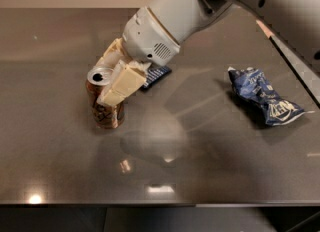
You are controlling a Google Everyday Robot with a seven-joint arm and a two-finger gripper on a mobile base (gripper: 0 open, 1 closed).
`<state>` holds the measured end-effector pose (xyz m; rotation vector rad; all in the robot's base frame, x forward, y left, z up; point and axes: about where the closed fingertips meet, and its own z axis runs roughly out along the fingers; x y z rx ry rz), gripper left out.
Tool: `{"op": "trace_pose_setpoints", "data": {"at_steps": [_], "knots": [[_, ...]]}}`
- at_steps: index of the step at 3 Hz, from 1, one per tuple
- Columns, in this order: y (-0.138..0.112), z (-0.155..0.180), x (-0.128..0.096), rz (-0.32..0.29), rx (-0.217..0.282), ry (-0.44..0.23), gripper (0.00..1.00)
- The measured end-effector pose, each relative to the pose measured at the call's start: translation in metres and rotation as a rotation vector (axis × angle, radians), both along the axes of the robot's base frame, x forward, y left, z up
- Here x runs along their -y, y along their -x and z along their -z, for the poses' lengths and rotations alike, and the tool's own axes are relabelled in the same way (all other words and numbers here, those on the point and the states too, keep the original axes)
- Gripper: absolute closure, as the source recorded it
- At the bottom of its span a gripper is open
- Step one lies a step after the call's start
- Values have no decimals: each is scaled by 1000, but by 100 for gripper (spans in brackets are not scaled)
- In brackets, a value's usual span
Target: Pick orange can
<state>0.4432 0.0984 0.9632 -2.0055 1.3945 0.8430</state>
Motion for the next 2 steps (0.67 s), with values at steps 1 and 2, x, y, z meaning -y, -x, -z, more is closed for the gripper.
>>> {"op": "trace_pose_setpoints", "data": {"at_steps": [1, 2], "knots": [[-5, -24, 17, 11, 9, -15, 100], [-9, -56, 49, 18, 29, -15, 100]]}}
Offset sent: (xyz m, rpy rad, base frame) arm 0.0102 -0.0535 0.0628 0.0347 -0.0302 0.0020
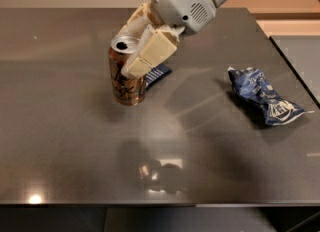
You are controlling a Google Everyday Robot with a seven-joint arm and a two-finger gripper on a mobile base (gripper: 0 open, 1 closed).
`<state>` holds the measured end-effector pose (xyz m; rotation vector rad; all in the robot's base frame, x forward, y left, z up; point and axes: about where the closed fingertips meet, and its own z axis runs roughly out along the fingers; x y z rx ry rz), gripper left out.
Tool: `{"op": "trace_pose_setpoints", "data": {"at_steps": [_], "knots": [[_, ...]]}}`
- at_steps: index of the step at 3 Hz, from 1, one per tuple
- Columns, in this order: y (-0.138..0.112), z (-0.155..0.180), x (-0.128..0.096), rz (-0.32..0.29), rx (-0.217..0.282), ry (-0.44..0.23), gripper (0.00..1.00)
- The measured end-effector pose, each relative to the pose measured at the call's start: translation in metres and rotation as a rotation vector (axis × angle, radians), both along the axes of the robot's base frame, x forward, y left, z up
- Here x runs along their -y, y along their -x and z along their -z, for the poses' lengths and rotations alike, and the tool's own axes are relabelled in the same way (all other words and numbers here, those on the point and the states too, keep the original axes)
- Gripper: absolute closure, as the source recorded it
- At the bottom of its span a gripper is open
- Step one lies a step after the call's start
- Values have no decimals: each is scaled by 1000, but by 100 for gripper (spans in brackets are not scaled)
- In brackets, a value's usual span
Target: Pick orange can
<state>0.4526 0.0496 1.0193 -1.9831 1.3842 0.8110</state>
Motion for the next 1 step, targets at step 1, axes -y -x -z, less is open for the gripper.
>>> {"op": "trace_pose_setpoints", "data": {"at_steps": [1], "knots": [[0, -2, 1, -1, 3, 0, 100]]}}
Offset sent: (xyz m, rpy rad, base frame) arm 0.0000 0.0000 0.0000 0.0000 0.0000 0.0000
